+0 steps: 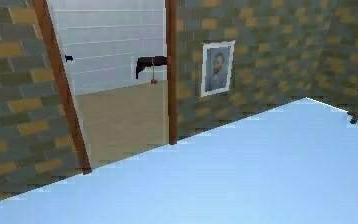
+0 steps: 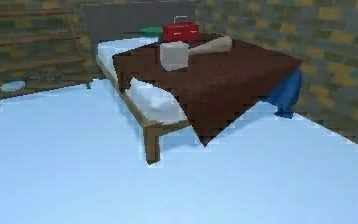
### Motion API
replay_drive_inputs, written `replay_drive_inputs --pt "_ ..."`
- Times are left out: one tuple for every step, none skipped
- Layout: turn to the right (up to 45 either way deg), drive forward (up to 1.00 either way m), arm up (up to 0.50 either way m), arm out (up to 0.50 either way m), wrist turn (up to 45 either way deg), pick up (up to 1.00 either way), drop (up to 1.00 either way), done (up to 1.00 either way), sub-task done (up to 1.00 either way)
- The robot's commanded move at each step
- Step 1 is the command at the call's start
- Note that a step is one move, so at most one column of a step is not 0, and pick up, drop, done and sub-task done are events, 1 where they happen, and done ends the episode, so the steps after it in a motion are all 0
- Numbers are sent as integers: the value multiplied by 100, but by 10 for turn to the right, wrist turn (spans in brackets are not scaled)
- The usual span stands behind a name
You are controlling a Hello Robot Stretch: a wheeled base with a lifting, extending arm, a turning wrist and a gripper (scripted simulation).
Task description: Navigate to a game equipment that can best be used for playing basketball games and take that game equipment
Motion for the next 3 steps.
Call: replay_drive_inputs --pt "-150 0 0 0 0 0 0 0 0" --pt "0 100 0 0 0 0 0 0 0" --pt "0 75 0 0 0 0 0 0 0"
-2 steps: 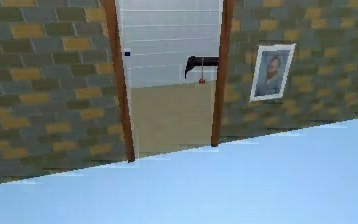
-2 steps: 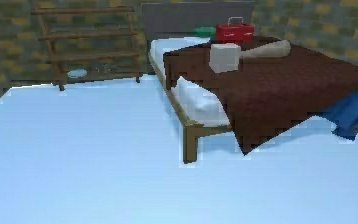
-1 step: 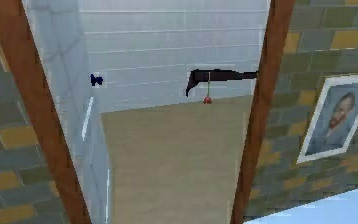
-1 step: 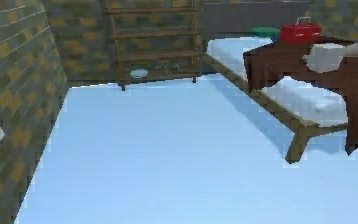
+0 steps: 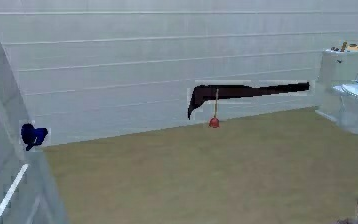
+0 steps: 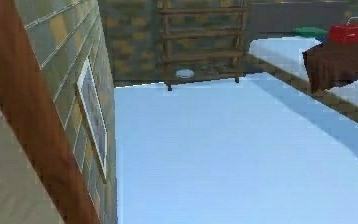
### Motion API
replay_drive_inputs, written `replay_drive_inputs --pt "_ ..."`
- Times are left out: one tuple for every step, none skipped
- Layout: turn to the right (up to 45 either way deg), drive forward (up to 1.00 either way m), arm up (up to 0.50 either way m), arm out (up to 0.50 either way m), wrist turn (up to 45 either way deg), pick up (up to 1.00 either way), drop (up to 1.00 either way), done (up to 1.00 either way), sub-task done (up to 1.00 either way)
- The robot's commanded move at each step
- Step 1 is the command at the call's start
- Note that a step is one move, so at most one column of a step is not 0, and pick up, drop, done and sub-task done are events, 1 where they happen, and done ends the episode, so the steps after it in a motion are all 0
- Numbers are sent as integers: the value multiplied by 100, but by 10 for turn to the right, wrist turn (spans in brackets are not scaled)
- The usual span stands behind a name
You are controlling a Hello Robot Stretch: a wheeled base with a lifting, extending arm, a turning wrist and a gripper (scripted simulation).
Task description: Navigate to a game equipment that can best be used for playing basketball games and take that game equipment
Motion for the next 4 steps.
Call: replay_drive_inputs --pt "-180 0 0 0 0 0 0 0 0" --pt "0 90 0 0 0 0 0 0 0" --pt "420 0 0 0 0 0 0 0 0" --pt "0 45 0 0 0 0 0 0 0"
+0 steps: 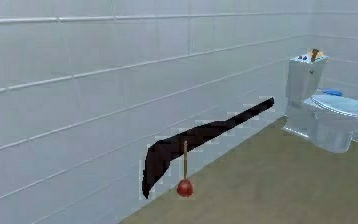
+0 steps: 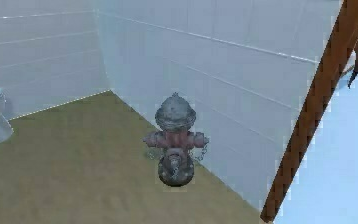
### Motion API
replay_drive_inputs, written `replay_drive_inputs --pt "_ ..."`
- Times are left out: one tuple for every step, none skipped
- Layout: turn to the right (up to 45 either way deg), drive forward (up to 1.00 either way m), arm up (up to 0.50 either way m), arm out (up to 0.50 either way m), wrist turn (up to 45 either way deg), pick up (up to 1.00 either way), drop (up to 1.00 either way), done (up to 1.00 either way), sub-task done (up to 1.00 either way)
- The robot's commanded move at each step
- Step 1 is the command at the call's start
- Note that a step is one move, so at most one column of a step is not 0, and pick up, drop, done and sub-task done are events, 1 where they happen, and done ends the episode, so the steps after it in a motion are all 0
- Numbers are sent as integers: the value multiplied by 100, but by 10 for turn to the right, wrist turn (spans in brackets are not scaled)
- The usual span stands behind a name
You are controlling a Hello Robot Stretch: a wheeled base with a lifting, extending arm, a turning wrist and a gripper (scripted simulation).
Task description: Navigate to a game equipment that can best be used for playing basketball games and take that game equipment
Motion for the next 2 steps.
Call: replay_drive_inputs --pt "-450 0 0 0 0 0 0 0 0" --pt "-360 0 0 0 0 0 0 0 0"
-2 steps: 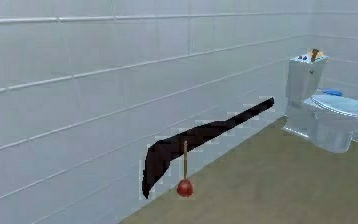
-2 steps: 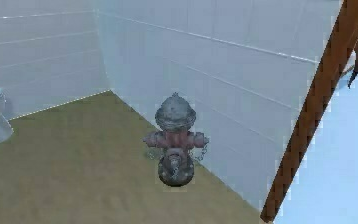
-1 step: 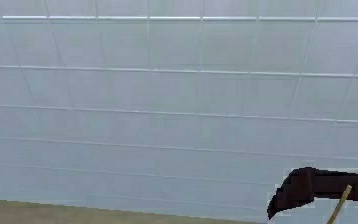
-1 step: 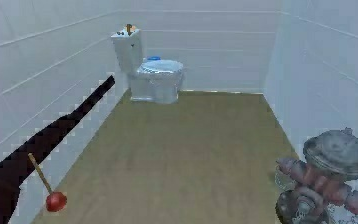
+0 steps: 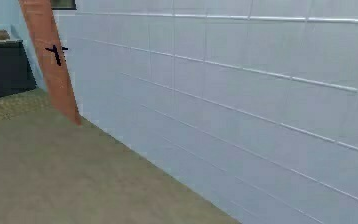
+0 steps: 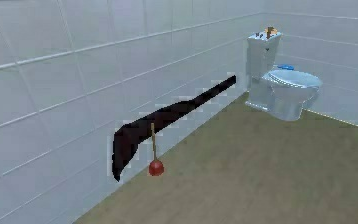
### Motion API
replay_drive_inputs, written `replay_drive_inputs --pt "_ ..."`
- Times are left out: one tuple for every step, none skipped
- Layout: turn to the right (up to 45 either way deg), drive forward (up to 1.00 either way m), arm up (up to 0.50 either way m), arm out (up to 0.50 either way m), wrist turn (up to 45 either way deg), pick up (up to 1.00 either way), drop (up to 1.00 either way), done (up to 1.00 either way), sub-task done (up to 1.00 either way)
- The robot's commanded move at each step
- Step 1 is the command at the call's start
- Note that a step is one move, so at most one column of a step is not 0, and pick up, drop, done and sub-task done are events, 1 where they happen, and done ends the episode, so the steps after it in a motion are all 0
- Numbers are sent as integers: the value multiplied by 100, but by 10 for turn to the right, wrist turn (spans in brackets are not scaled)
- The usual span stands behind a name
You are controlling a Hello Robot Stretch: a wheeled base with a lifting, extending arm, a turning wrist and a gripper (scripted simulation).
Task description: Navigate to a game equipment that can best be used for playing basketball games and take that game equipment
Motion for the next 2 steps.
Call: replay_drive_inputs --pt "0 45 0 0 0 0 0 0 0" --pt "-450 0 0 0 0 0 0 0 0"
